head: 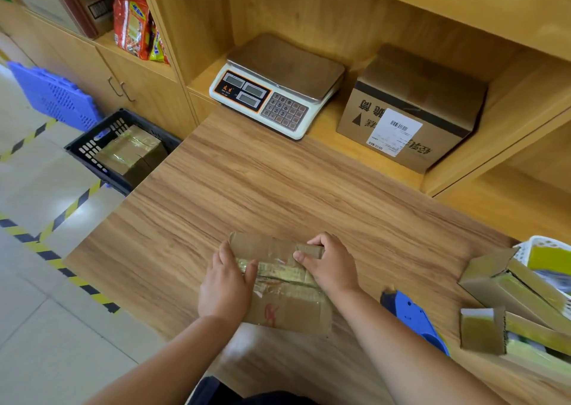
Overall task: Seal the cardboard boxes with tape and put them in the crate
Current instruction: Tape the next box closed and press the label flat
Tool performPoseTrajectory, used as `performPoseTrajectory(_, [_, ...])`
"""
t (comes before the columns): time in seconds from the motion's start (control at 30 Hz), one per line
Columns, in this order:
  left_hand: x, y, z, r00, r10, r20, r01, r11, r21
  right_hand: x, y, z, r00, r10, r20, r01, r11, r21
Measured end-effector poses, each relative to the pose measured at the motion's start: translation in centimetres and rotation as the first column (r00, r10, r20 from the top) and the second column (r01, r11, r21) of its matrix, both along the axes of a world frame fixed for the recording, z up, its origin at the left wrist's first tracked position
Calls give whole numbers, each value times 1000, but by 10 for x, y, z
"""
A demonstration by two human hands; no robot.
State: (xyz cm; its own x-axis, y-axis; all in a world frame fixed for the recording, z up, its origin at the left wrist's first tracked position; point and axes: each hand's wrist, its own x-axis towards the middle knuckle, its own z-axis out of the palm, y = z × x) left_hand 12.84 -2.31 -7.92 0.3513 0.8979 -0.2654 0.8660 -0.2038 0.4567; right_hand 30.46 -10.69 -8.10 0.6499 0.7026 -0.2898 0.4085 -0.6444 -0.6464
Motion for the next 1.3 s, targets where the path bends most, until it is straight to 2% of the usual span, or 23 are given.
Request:
performPoseTrajectory(0.1, [0, -1, 0, 1000, -4, -12, 4, 1000, 5, -6, 4, -3, 998, -3, 57, 6, 998, -57])
performPoseTrajectory(0.3, [0, -1, -1, 1000, -2, -9, 2, 1000, -6, -3, 4, -7, 1000, 1, -5, 0, 998, 66])
performPoseTrajectory(0.4, [-1, -1, -1, 1000, 4, 21, -4, 1000, -18, 3, 2, -6, 984, -8, -179, 33, 990, 137])
performPoseTrajectory(0.47, [0, -2, 1, 999, 14, 42, -13, 1000, -27, 10, -2, -2, 928, -71, -365, 121, 986, 117])
performPoseTrajectory(0.53, [1, -1, 4, 999, 25, 45, -26, 1000, 13, 17, -10, 1, 873, -166, -458, 229, 970, 86])
performPoseTrajectory(0.6, [6, 0, 8, 998, -54, 31, 48, 988, 149, 20, -20, 0, 880, -199, -431, 261, 961, 91])
performPoseTrajectory(0.7, [25, 6, 13, 941, -335, -41, 330, 889, 318, 17, -30, -2, 924, -120, -363, 173, 978, 115])
performPoseTrajectory(0.8, [52, 17, 14, 822, -538, -187, 569, 770, 287, 11, -28, -2, 966, -56, -254, 72, 996, 51])
performPoseTrajectory(0.87, [63, 22, 10, 749, -616, -243, 662, 715, 226, 8, -26, -3, 974, -64, -216, 64, 998, -6])
performPoseTrajectory(1.03, [68, 27, 0, 730, -652, -205, 682, 709, 177, 10, -23, -8, 972, -67, -223, 63, 998, -28])
performPoseTrajectory(1.2, [67, 28, -4, 740, -651, -170, 672, 708, 216, 28, -25, -4, 914, 31, -405, -14, 999, 45])
performPoseTrajectory(1.3, [67, 29, -4, 750, -645, -147, 660, 717, 224, 33, -29, -4, 885, 68, -460, -44, 997, 63])
